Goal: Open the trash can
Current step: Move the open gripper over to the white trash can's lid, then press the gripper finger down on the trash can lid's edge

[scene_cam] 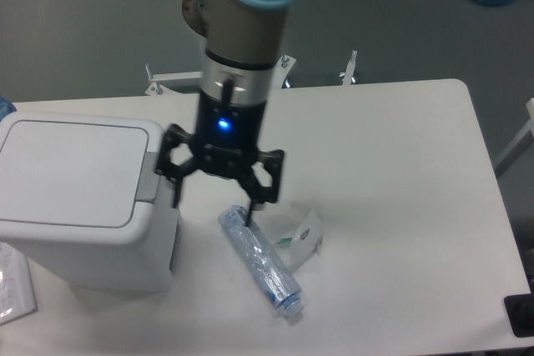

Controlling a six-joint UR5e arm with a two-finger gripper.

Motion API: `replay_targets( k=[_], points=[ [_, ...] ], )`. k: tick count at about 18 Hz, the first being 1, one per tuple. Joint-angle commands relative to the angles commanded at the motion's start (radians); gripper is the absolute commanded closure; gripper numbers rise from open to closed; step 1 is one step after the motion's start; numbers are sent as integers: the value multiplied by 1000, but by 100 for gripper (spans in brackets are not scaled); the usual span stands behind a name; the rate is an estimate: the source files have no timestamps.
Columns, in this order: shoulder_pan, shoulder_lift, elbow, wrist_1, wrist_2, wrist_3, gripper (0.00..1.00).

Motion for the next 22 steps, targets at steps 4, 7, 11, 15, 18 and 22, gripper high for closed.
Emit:
replay_targets(
  k=[4,7,11,15,18,22],
  points=[
    [3,37,-121,150,3,6,0],
    [5,40,-155,183,8,12,0],
    [6,42,-155,186,9,12,0],
    [9,42,-154,195,12,17,0],
    [8,42,-155,196,29,18,0],
    [6,42,-160,196,34,18,0]
  ],
)
